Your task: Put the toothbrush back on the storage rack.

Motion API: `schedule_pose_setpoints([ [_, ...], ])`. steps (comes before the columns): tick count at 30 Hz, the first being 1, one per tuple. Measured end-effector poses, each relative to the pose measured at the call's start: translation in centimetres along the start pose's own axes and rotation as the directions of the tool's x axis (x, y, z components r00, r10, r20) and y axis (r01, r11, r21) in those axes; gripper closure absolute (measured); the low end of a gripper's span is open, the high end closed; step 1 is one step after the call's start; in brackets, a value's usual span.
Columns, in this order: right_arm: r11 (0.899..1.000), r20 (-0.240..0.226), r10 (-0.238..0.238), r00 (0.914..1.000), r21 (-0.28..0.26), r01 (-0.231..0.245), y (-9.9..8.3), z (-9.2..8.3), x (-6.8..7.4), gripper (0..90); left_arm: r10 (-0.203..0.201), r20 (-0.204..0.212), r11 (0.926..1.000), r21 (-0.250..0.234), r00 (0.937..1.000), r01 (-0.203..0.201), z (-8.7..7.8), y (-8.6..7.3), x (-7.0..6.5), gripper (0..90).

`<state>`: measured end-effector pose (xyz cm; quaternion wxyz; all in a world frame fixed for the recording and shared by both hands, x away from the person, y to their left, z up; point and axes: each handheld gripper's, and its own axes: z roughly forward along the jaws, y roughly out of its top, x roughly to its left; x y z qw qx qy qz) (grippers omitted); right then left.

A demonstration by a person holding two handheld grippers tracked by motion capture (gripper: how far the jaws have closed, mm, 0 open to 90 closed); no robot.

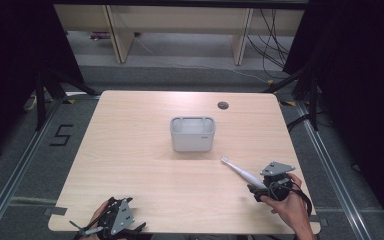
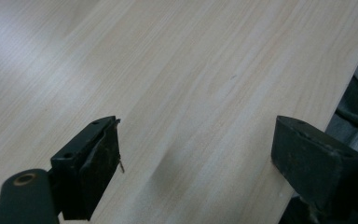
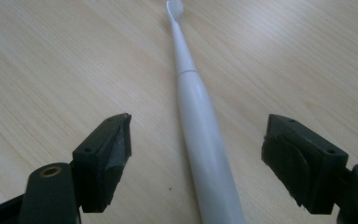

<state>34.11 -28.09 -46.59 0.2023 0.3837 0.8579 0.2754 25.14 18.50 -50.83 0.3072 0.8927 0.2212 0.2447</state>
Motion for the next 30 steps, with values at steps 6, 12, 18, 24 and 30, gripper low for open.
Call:
schedule_pose_setpoints([
  [6, 1.0, -0.003, -0.018, 0.9998, 0.021, 0.018, 0.9, 0.4, -0.4, 25.7, -0.003, 0.008, 1.0, -0.005, 1.0, 0.003, 0.0, 0.0, 0.0, 14.9],
  [12, 0.998, -0.015, -0.042, 0.999, 0.054, 0.042, 1.4, 0.6, -1.0, 33.8, -0.001, 0.007, 1.0, -0.005, 1.0, 0.001, 0.0, 0.1, -0.1, 14.9],
  [18, 0.991, -0.053, -0.059, 0.9969, 0.119, 0.065, 2.3, 1.0, -1.3, 39.7, 0.002, 0.004, 1.0, -0.002, 1.0, -0.002, -0.1, 0.0, 0.0, 14.9],
  [24, 0.975, -0.082, -0.084, 0.9931, 0.198, 0.099, 3.2, 1.7, -1.4, 45.4, -0.001, 0.01, 1.0, -0.007, 0.9999, 0.001, -0.1, 0.0, 0.0, 14.9],
  [30, 0.952, -0.118, -0.091, 0.9889, 0.281, 0.121, 3.9, 3.0, -1.4, 52.2, 0.0, 0.01, 1.0, -0.002, 1.0, 0.0, 0.1, 0.1, -0.1, 14.9],
])
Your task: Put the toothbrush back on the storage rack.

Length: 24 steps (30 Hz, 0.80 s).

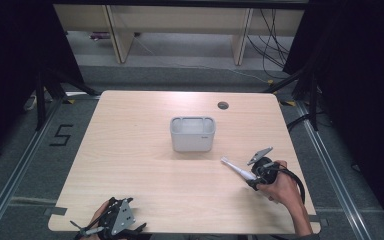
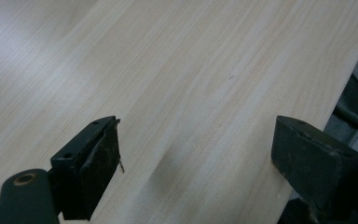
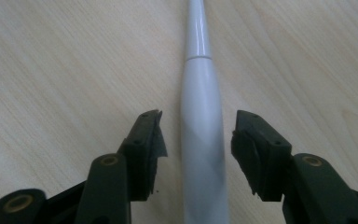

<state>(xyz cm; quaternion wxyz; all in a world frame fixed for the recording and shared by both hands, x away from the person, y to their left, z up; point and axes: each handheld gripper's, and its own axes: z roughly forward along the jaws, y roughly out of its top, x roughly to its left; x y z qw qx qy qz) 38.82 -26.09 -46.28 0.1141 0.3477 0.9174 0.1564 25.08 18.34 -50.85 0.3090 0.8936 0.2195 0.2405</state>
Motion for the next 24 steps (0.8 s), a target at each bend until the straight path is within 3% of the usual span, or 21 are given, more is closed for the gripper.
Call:
schedule_pose_setpoints([
  [5, 0.999, -0.006, 0.018, 0.9998, 0.027, -0.018, 0.2, 0.3, -0.4, 56.0, -0.001, -0.003, 1.0, -0.001, 1.0, 0.001, 0.0, -0.1, 0.1, 14.9],
  [9, 0.999, -0.022, 0.008, 0.9997, 0.048, -0.007, 0.3, 0.5, -0.8, 57.7, 0.001, 0.001, 1.0, -0.002, 1.0, -0.001, 0.0, 0.0, 0.0, 14.9],
  [10, 0.998, -0.032, 0.028, 0.9991, 0.062, -0.026, 0.4, 0.6, -0.7, 58.4, 0.003, 0.0, 1.0, -0.001, 1.0, -0.003, 0.0, 0.0, 0.0, 14.9],
  [12, 0.998, -0.037, -0.008, 0.9993, 0.067, 0.01, 0.5, 0.7, -1.0, 59.8, 0.0, 0.0, 1.0, 0.0, 1.0, 0.0, 0.0, 0.0, 0.0, 14.9],
  [19, 0.992, -0.052, 0.003, 0.9986, 0.126, 0.004, 1.2, 1.4, -1.0, 63.5, 0.001, 0.009, 1.0, 0.001, 1.0, -0.001, -0.1, 0.0, 0.1, 14.9],
  [24, 0.989, -0.068, 0.002, 0.9977, 0.148, 0.008, 1.4, 1.7, -1.4, 65.3, 0.003, -0.009, 1.0, 0.002, 1.0, -0.003, 0.0, -0.1, 0.1, 14.9],
])
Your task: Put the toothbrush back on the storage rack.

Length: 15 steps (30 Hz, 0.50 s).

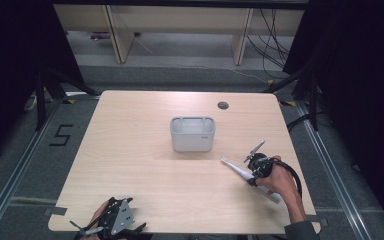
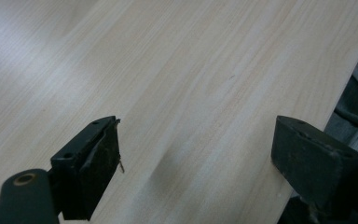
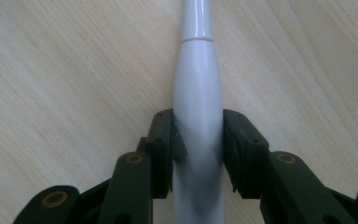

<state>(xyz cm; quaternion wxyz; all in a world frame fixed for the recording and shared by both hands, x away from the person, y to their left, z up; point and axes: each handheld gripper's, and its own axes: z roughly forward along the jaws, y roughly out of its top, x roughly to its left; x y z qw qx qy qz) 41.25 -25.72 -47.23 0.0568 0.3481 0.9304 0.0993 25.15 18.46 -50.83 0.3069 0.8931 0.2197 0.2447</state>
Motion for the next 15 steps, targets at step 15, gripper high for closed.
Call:
schedule_pose_setpoints([
  [15, 0.993, -0.023, 0.0, 0.9997, 0.115, 0.003, 1.4, 0.3, -0.3, 66.2, 0.005, 0.012, 1.0, -0.008, 0.9999, -0.005, 0.1, 0.1, -0.2, 14.9],
])
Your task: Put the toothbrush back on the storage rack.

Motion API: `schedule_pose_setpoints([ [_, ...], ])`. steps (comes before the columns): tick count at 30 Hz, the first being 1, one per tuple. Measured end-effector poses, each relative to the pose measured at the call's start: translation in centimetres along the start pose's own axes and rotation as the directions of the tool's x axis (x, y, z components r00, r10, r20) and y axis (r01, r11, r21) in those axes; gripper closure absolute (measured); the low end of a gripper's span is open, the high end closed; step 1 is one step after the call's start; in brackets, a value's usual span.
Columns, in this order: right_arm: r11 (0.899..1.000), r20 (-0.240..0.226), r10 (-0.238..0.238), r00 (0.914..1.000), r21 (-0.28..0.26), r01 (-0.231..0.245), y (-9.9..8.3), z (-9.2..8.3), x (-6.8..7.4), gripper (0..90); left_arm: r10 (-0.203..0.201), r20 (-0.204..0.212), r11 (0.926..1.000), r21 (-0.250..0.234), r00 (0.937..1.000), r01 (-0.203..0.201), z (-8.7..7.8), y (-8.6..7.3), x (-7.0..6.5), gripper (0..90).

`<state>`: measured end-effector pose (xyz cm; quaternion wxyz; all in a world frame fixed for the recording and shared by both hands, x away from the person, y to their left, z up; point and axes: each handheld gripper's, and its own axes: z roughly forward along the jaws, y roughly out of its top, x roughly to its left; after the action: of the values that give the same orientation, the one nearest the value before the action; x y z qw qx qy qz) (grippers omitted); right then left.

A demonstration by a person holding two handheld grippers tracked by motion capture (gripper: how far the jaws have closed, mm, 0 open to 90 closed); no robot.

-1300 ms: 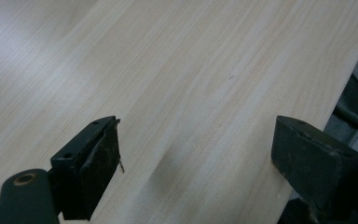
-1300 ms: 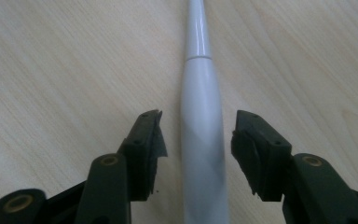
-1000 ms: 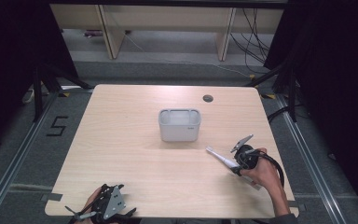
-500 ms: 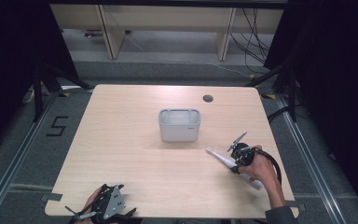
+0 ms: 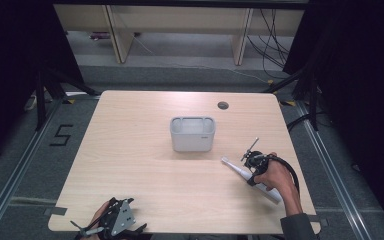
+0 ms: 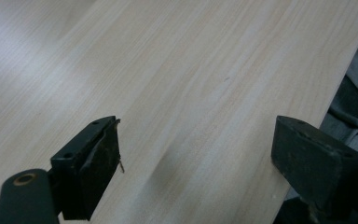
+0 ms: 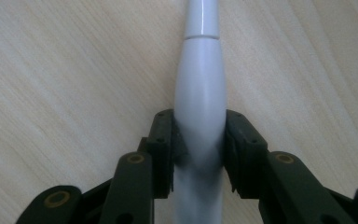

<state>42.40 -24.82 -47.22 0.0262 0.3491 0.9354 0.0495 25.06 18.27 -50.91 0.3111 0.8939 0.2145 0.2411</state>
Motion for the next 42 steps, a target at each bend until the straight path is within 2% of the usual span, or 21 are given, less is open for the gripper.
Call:
schedule_pose_setpoints([
  [4, 1.0, -0.006, -0.008, 1.0, 0.024, 0.008, 0.3, 0.0, -0.1, 66.5, -0.003, 0.005, 1.0, -0.004, 1.0, 0.003, -0.1, 0.0, 0.0, 14.9],
  [5, 0.999, -0.01, -0.026, 0.9996, 0.028, 0.026, 0.4, 0.1, -0.2, 66.5, -0.003, 0.004, 1.0, -0.004, 1.0, 0.003, -0.1, 0.0, 0.0, 14.9],
  [8, 0.998, 0.003, -0.033, 0.9995, 0.056, 0.032, 0.7, 0.1, -0.2, 66.6, 0.004, 0.003, 1.0, -0.001, 1.0, -0.004, 0.0, 0.1, 0.0, 14.9],
  [10, 0.996, 0.023, -0.063, 0.9977, 0.059, 0.062, 0.8, 0.3, -0.4, 66.6, 0.004, 0.005, 1.0, -0.001, 1.0, -0.004, 0.0, 0.0, 0.0, 14.9],
  [12, 0.997, 0.017, -0.042, 0.999, 0.069, 0.041, 0.9, 0.2, -0.3, 66.7, -0.007, 0.009, 0.9999, -0.007, 0.9999, 0.007, 0.0, 0.0, 0.0, 14.9],
  [13, 0.997, 0.015, -0.005, 0.9999, 0.08, 0.004, 1.0, 0.1, -0.1, 66.7, -0.006, 0.011, 1.0, -0.005, 0.9999, 0.006, -0.1, 0.0, 0.1, 14.9],
  [16, 0.997, 0.01, -0.02, 0.9997, 0.074, 0.02, 1.0, 0.1, -0.2, 66.8, 0.002, 0.002, 1.0, -0.004, 1.0, -0.002, -0.1, 0.1, 0.0, 14.9],
  [17, 0.997, 0.017, -0.047, 0.9988, 0.063, 0.045, 0.9, 0.2, -0.5, 66.8, 0.004, 0.004, 1.0, -0.003, 1.0, -0.004, -0.2, 0.1, 0.1, 14.9],
  [18, 0.998, 0.018, -0.025, 0.9995, 0.061, 0.024, 0.7, 0.3, -0.4, 66.8, 0.001, 0.003, 1.0, -0.004, 1.0, -0.001, -0.2, 0.0, 0.1, 14.9],
  [21, 0.999, 0.024, -0.023, 0.9994, 0.036, 0.022, 0.6, 0.3, -0.4, 66.9, 0.001, -0.006, 1.0, -0.006, 1.0, -0.001, -0.1, 0.0, 0.2, 14.9],
  [22, 1.0, 0.014, -0.001, 0.9999, 0.03, 0.001, 0.5, 0.3, -0.4, 66.8, -0.002, 0.005, 1.0, -0.009, 1.0, 0.002, -0.3, 0.0, 0.2, 14.9],
  [26, 0.998, 0.008, 0.055, 0.9985, 0.026, -0.055, 0.2, 0.0, -0.2, 66.9, -0.001, -0.002, 1.0, -0.007, 1.0, 0.001, -0.2, 0.0, 0.2, 14.9],
  [29, 0.999, 0.001, 0.047, 0.9989, 0.006, -0.047, -0.1, 0.0, -0.4, 66.9, 0.0, 0.011, 1.0, -0.004, 0.9999, 0.0, -0.3, 0.0, 0.2, 14.9],
  [30, 1.0, 0.009, 0.021, 0.9997, 0.001, -0.021, -0.3, 0.0, -0.7, 66.9, -0.001, -0.005, 1.0, -0.008, 1.0, 0.001, -0.2, 0.0, 0.2, 14.9],
  [31, 0.999, -0.009, 0.049, 0.9988, -0.007, -0.049, -0.3, -0.1, -0.5, 67.0, -0.002, -0.003, 1.0, -0.007, 1.0, 0.002, -0.2, 0.0, 0.2, 14.9],
  [33, 0.999, -0.003, 0.038, 0.9993, -0.013, -0.038, -0.5, -0.2, -0.7, 67.0, -0.003, -0.008, 1.0, -0.008, 1.0, 0.003, -0.2, 0.0, 0.2, 14.9],
  [34, 0.998, -0.018, 0.06, 0.9981, -0.023, -0.06, -0.6, -0.3, -0.5, 67.0, -0.003, -0.004, 1.0, -0.009, 1.0, 0.003, -0.3, 0.0, 0.2, 14.9],
  [36, 0.998, -0.022, 0.065, 0.9976, -0.021, -0.066, -0.7, -0.4, -0.5, 67.0, -0.007, -0.004, 0.9999, -0.009, 1.0, 0.007, -0.3, 0.0, 0.2, 14.9],
  [37, 0.998, -0.009, 0.061, 0.9981, -0.034, -0.061, -0.7, -0.4, -0.6, 67.0, -0.008, -0.004, 0.9999, -0.008, 1.0, 0.008, -0.3, 0.0, 0.2, 14.9],
  [39, 0.998, -0.02, 0.044, 0.9988, -0.051, -0.045, -0.9, -0.7, -0.7, 67.0, -0.007, -0.005, 0.9999, -0.008, 1.0, 0.007, -0.3, 0.0, 0.2, 14.9],
  [42, 0.995, -0.009, 0.053, 0.9985, -0.086, -0.054, -1.1, -1.2, -0.7, 67.0, -0.006, -0.003, 0.9999, -0.009, 1.0, 0.006, -0.3, 0.0, 0.2, 14.9],
])
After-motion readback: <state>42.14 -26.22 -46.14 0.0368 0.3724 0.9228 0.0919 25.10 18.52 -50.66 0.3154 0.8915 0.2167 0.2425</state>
